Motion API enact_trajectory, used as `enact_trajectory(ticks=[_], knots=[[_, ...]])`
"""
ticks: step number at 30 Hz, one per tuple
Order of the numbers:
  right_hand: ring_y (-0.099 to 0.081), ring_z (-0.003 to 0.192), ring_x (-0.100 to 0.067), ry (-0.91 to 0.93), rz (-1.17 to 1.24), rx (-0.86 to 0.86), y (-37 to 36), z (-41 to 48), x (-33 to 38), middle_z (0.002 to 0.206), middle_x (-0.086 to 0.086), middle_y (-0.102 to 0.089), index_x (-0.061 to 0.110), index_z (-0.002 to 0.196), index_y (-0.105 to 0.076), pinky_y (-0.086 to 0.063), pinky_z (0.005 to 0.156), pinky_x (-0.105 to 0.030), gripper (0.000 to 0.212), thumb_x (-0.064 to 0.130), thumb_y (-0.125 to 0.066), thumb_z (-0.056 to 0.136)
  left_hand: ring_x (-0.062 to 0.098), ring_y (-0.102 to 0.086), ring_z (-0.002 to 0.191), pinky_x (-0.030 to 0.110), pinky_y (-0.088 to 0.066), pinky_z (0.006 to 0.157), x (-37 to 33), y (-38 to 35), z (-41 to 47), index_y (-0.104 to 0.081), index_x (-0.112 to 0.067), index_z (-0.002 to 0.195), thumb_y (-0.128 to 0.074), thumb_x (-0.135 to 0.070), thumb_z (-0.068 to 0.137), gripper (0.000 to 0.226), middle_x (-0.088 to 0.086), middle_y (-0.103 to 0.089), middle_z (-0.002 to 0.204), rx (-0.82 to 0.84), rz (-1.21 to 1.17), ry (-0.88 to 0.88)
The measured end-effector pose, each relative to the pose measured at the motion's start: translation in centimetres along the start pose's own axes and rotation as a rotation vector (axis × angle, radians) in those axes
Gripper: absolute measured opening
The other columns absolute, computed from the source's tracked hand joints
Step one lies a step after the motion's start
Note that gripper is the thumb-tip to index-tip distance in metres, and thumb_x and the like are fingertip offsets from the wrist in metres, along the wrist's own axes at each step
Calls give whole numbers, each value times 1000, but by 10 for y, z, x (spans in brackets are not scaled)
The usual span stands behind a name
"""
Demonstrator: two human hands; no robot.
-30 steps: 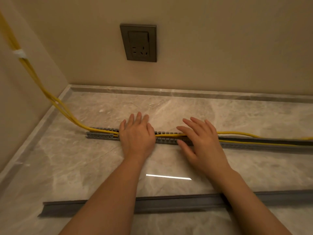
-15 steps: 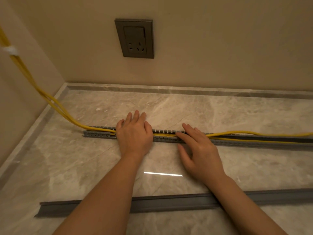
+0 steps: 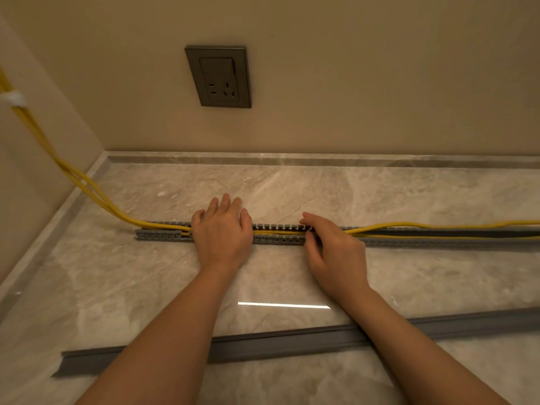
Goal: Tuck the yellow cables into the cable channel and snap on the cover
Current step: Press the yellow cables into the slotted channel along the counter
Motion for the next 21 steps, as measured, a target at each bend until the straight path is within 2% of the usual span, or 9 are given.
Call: enact_trajectory(ticks=[3, 7, 11, 14, 17, 21], knots=[[-68, 80, -15, -38, 54, -40, 0, -1, -2, 100, 0, -72, 11, 103, -68, -49, 66, -22, 24, 8, -54, 83, 21, -42, 130, 42, -29, 104, -3, 5, -3, -60, -17, 121, -27, -35, 92, 48, 3, -53, 136, -28, -74, -80], [-67, 87, -16, -53, 105, -40, 1, -1, -6, 102, -3, -71, 8, 104, -66, -42, 76, -15, 25, 9, -49, 86, 21, -40, 132, 44, -25, 108, -23, 11, -16, -60, -13, 122, -36, -31, 92, 42, 4, -53, 136, -36, -95, -310], [-63, 88, -12, -73, 165, -47, 2, -1, -6, 101, -4, -69, 8, 105, -65, -40, 75, -13, 27, 9, -44, 87, 17, -22, 141, 43, -12, 112, -68, 8, -22, -44, -17, 136, -31, -28, 96, 43, 0, -37, 148, 34, -95, -310], [-58, 101, -7, -104, 232, -61, 3, -1, -7, 115, -5, -66, 8, 115, -62, -34, 85, -4, 31, 10, -42, 91, 16, -7, 144, 47, -1, 113, -97, -4, -22, -26, -21, 144, -28, -28, 98, 46, -2, -19, 155, 115, -36, -254], [-54, 114, -11, -165, 286, -61, 3, -2, -8, 127, -7, -59, 6, 121, -58, -32, 95, -4, 35, 14, -39, 93, 18, -4, 144, 51, 2, 112, -106, -13, -26, -16, -23, 146, -27, -31, 100, 49, -3, -12, 156, 154, 32, -149], [-52, 119, -12, -162, 332, -37, 3, -1, -9, 129, -8, -58, 4, 120, -59, -35, 100, -13, 35, 16, -39, 94, 21, -8, 144, 50, -1, 113, -102, -15, -36, -15, -23, 147, -28, -39, 97, 54, -2, -17, 155, 109, 134, -259]])
Point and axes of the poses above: each hand's wrist, its own z-axis towards the middle knuckle, its own y-axis out of the back of the hand, x = y × z, the point moved 1 cm from there along z, towards the middle knuckle
